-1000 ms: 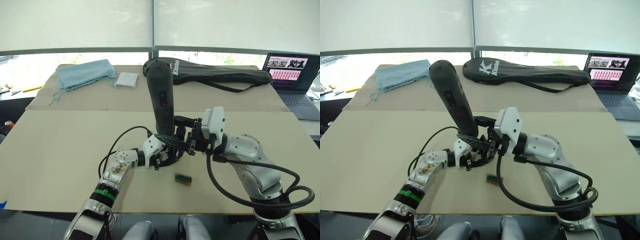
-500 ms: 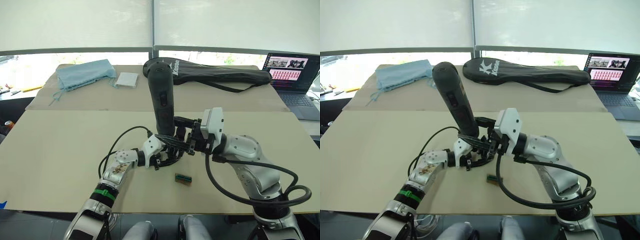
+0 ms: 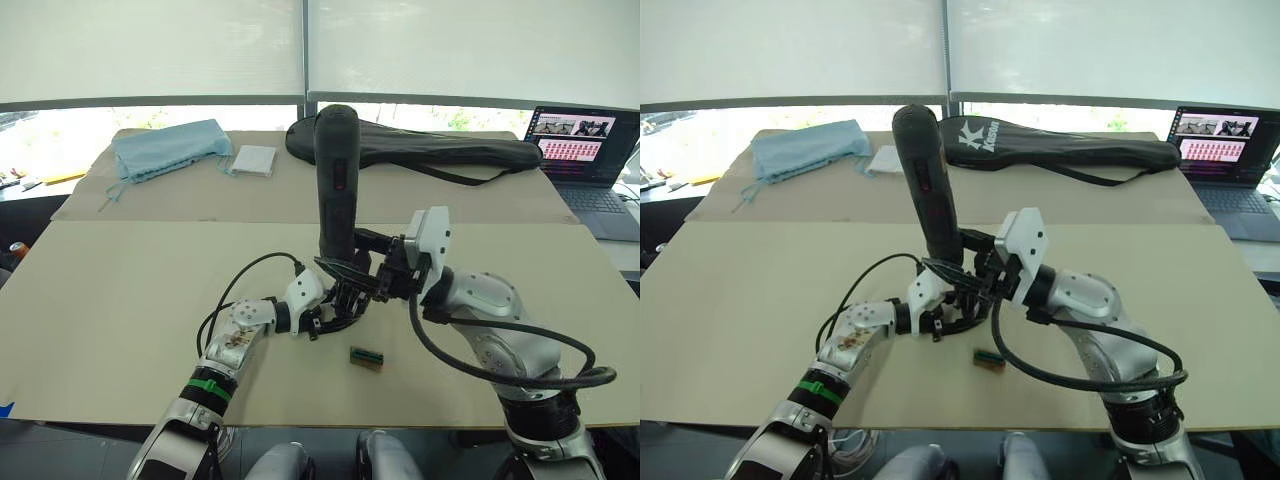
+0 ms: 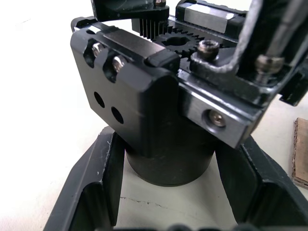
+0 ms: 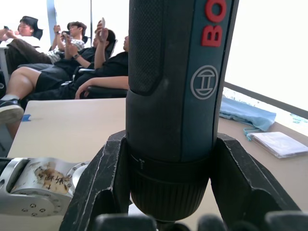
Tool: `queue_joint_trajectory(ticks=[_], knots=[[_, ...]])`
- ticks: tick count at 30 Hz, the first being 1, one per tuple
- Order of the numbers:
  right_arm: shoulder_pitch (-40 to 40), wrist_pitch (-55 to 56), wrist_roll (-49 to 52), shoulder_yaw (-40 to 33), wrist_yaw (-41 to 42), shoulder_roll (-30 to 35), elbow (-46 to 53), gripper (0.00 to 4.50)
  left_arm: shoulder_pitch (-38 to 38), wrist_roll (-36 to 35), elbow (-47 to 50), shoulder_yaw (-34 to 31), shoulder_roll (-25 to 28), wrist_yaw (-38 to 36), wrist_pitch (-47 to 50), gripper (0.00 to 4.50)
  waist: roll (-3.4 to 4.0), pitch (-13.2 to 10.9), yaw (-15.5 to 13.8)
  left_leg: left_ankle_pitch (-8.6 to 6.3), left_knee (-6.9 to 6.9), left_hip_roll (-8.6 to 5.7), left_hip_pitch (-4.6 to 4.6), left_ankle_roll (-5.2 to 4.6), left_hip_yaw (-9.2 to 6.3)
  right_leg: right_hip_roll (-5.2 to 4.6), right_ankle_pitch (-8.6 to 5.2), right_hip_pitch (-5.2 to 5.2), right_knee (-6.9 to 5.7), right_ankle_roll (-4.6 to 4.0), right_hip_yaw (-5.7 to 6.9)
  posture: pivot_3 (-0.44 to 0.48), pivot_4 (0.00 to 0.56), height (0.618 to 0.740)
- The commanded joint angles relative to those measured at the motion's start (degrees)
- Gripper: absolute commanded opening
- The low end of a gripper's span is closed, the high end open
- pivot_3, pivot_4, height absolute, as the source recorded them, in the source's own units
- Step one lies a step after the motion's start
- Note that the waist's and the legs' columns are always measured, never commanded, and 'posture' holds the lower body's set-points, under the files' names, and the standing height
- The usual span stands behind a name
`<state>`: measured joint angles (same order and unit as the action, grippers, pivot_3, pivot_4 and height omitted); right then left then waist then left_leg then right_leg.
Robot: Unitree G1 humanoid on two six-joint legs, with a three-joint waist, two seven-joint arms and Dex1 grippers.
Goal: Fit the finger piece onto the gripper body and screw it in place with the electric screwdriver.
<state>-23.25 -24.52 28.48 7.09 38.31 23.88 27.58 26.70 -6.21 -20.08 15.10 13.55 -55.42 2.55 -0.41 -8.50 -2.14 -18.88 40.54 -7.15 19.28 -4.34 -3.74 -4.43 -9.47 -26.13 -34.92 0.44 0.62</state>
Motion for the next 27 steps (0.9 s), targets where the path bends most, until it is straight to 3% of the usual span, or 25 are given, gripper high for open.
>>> queue_joint_trajectory(ticks=[1,27], knots=[[1.2,-1.3,-0.3,-1.0,-1.4,-0.1,-1.0,1.93,-1.2,1.2,-1.5,1.6,0.3,-0.3,1.6,2.26,0.0,0.0,0.0,0.0,0.0,0.0,0.0,0.0,0.0,0.0,0.0,0.0,0.0,0.0,0.01,0.0,0.15,0.74],[4.7,1.8,-5.3,5.5,-1.9,-0.9,-4.6,1.93,-1.0,0.8,-1.1,1.7,0.7,-0.7,2.3,2.26,-0.32,0.9,0.3,0.0,-0.06,0.02,-0.11,0.0,0.0,0.04,-0.01,0.05,0.02,0.0,0.04,0.0,0.15,0.74]])
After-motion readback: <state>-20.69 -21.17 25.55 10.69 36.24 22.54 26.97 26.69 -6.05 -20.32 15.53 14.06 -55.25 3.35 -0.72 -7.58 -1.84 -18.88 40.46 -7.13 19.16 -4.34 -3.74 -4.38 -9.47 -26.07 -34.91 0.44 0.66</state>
